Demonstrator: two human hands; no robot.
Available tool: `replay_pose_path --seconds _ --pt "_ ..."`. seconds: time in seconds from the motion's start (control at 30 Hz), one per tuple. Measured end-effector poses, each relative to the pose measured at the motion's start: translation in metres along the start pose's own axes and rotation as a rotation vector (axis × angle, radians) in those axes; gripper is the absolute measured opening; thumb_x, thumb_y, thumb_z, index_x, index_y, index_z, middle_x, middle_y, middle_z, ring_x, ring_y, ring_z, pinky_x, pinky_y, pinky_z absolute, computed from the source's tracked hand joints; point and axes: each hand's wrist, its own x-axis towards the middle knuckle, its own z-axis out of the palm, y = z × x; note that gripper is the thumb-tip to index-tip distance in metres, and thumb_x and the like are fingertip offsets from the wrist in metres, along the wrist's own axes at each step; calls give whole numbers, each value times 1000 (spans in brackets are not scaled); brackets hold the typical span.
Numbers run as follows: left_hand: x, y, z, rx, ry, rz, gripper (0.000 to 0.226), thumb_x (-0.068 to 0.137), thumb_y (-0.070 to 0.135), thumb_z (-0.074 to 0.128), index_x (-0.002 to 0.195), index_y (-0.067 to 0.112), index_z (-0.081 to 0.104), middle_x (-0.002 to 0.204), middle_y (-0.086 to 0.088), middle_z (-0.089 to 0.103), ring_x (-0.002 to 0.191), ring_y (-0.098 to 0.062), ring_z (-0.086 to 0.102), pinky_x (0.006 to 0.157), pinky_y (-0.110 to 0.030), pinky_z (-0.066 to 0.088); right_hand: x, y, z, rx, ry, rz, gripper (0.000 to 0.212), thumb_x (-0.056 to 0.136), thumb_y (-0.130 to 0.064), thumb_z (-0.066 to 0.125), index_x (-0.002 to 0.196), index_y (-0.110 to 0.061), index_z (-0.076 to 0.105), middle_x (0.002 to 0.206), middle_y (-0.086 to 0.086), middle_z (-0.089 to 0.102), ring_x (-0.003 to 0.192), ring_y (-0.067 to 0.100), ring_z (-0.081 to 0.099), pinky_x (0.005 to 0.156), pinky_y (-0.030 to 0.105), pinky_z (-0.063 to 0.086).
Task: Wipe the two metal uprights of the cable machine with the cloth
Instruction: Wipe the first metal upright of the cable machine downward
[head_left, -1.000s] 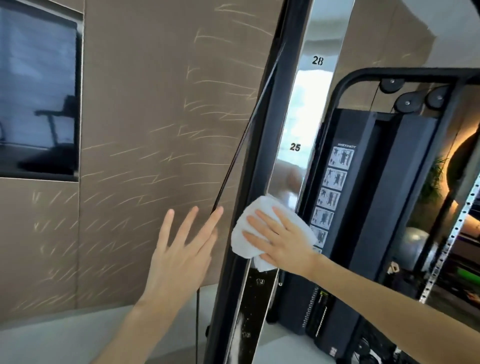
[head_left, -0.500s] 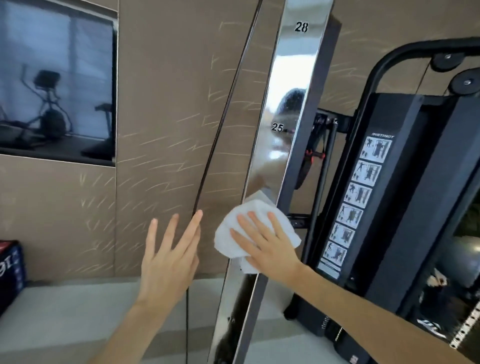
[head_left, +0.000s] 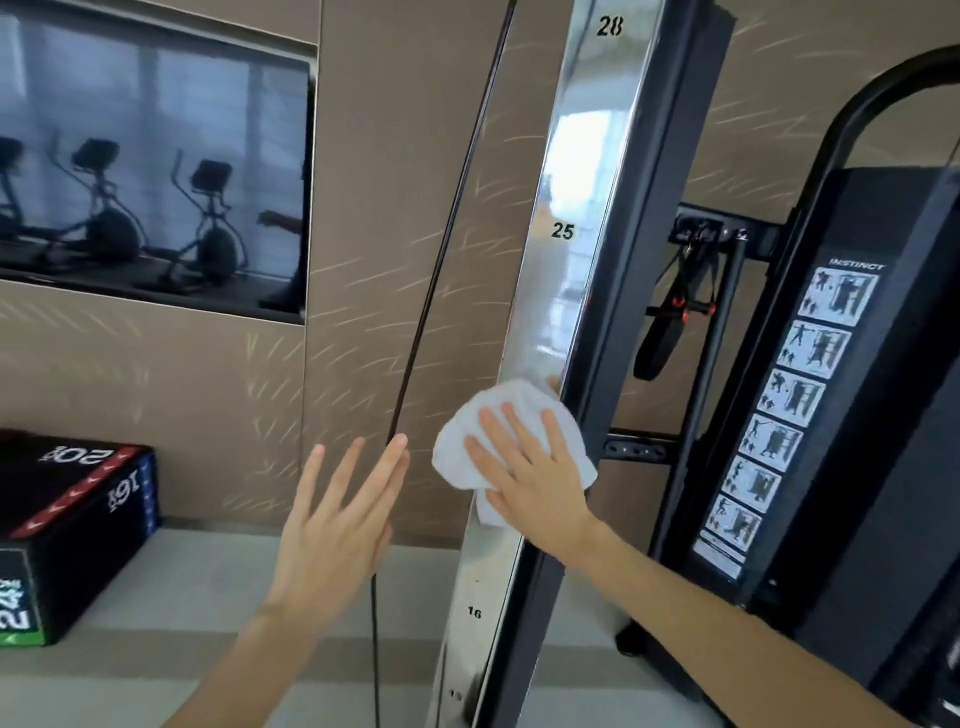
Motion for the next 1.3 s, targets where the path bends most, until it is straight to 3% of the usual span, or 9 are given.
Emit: replay_pose_path --seconds 0.17,0.3,0.43,0.6,0.67,0.9,1.07,1.17,1.3 --pt "-1 -8 -8 9 -41 11 61 91 23 33 150 8 33 166 -2 4 133 -37 38 120 -57 7 -16 7 2 -65 -50 -223 60 80 -34 62 134 -17 42 145 12 32 134 30 30 116 52 5" --pt "-1 -2 -13 -7 -47 -5 63 90 23 41 151 9 32 166 -2 6 133 -38 44 120 -58 8 44 57 -25 3 122 19 47 81 -25 57 126 -13 58 140 16 47 131 34 31 112 55 7" --pt "-2 1 -17 -21 -72 -51 77 79 19 72 147 7 39 165 -2 7 130 -39 50 118 -58 10 40 41 -13 48 155 129 47 86 -25 46 130 -13 54 145 16 39 138 37 21 114 57 -1" --pt "1 4 -22 -7 -78 -62 48 91 19 40 134 6 54 166 -2 5 124 -38 51 118 -58 13 -36 -19 17 -23 -49 -122 67 76 -35 65 137 -20 42 148 9 29 138 29 24 116 55 0" --pt "1 4 -23 15 -89 -54 43 90 15 48 131 5 58 164 -4 11 122 -37 51 117 -57 14 -36 -7 10 -42 -22 -178 69 76 -38 67 138 -22 40 147 7 29 135 26 29 117 51 1" --pt "3 12 -26 10 -160 -64 42 91 16 37 120 1 63 160 -8 22 119 -38 53 117 -58 14 54 72 -23 246 303 180 47 86 -19 43 133 -11 39 143 17 25 132 39 24 109 56 13" --pt "6 19 -26 57 -173 -98 45 90 14 36 121 1 64 157 -10 30 119 -37 48 118 -57 10 -32 -20 18 279 82 258 85 82 -35 54 151 -15 8 156 20 -10 142 42 -2 104 52 27" --pt "7 23 -30 94 -175 -74 45 91 15 34 120 0 65 155 -10 35 116 -37 52 118 -56 10 -70 -57 29 233 -117 191 105 66 -46 79 146 -15 18 150 26 3 136 40 8 103 46 27" --pt "4 22 -35 110 -193 -35 44 89 13 35 117 -1 67 151 -11 43 119 -33 44 120 -55 7 -35 -15 10 445 114 227 85 76 -30 67 146 -19 20 152 20 6 141 33 2 102 49 38"
